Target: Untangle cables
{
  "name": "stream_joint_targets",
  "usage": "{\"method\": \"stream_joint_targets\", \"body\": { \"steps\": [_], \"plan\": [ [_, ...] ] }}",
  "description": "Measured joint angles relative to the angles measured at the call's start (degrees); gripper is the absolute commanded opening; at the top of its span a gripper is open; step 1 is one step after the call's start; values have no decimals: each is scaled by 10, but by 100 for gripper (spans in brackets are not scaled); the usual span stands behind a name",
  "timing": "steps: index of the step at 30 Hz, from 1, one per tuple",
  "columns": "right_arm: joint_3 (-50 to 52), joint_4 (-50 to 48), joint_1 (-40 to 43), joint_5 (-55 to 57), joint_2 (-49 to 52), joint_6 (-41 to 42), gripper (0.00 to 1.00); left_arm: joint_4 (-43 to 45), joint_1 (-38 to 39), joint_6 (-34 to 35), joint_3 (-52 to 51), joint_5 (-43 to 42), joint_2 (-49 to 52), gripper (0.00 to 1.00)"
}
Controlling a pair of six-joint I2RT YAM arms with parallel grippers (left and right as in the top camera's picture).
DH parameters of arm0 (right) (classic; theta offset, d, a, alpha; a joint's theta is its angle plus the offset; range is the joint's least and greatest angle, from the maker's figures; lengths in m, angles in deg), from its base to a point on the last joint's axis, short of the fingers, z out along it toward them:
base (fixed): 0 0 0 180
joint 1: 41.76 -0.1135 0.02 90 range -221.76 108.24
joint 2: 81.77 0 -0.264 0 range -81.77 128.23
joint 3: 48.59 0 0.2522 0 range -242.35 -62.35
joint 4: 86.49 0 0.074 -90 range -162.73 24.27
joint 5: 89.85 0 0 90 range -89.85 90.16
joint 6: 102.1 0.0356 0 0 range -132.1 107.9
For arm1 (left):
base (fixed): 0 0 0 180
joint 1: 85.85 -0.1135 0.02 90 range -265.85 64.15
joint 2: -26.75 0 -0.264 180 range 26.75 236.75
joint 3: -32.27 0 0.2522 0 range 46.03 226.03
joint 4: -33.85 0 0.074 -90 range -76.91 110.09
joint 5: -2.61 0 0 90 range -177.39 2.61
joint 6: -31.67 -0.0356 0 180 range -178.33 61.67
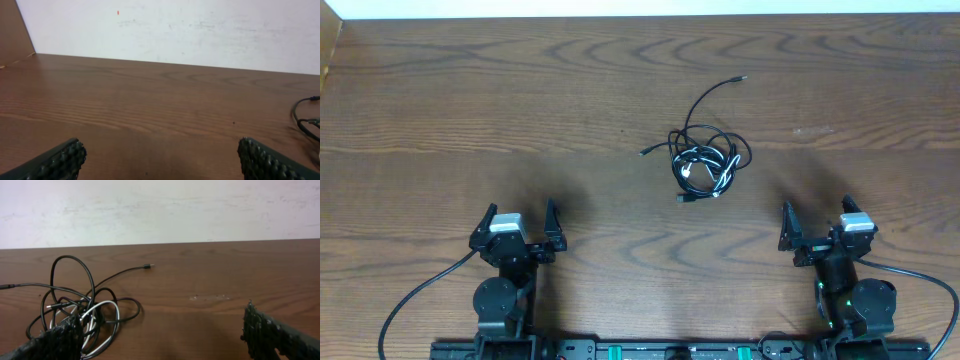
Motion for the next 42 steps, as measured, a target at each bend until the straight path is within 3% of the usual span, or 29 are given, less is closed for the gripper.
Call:
{"method": "stream_joint_targets", "body": {
  "steps": [26, 42],
  "plan": [
    [0, 0, 0, 0, 0, 0, 99, 0, 0, 2, 0, -5, 0, 98],
    [0, 0, 0, 0, 0, 0, 99, -5, 0, 59, 3, -14, 0, 97]
  ]
}}
